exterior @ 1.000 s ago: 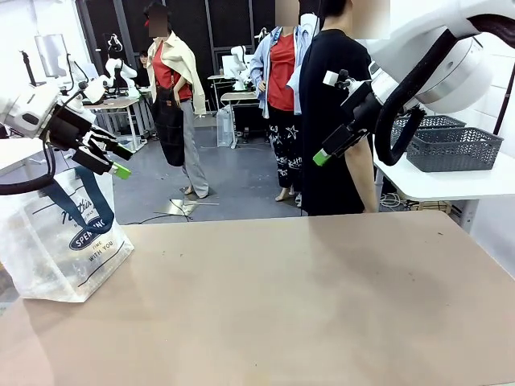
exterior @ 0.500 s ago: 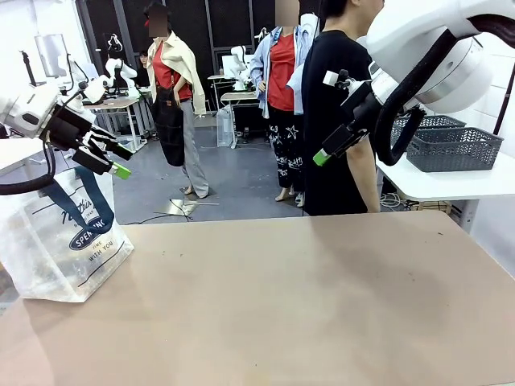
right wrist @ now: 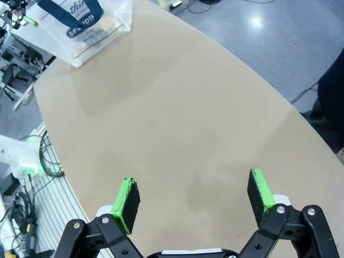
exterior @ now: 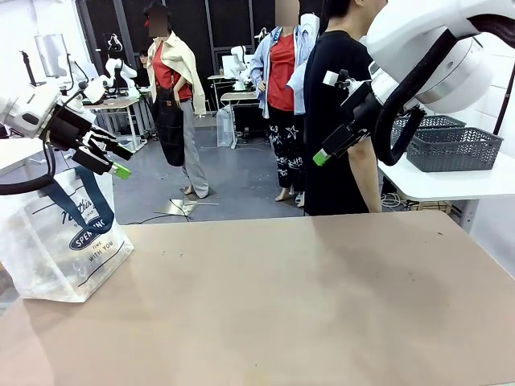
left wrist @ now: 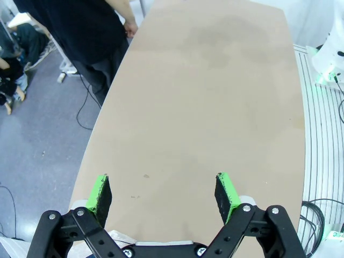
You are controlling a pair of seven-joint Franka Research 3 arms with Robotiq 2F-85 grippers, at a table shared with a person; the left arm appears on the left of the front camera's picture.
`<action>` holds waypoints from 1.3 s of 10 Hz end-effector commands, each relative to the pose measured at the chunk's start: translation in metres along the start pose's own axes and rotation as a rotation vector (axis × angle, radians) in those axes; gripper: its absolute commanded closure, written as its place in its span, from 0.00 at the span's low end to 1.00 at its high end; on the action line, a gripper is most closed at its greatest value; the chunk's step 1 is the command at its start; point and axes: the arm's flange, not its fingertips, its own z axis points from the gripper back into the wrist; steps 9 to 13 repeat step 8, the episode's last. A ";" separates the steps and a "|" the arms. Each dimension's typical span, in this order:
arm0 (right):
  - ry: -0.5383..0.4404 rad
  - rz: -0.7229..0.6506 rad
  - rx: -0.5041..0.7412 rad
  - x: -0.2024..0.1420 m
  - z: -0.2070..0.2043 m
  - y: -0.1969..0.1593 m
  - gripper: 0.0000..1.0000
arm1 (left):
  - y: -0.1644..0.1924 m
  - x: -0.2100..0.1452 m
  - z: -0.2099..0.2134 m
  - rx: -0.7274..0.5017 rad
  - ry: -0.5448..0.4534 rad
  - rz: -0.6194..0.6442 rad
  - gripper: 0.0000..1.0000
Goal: Transfer purchased items from the store into the shopping bag.
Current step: Move the Reusable shopping bag to the right side of the table.
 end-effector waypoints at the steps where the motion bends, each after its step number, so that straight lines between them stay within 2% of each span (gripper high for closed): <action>1: 0.021 -0.008 -0.004 0.002 0.002 0.002 0.00 | -0.001 0.000 0.002 -0.002 -0.017 -0.008 0.00; 13: 0.021 -0.008 -0.004 0.002 0.002 0.002 0.00 | -0.001 0.000 0.002 -0.002 -0.017 -0.008 0.00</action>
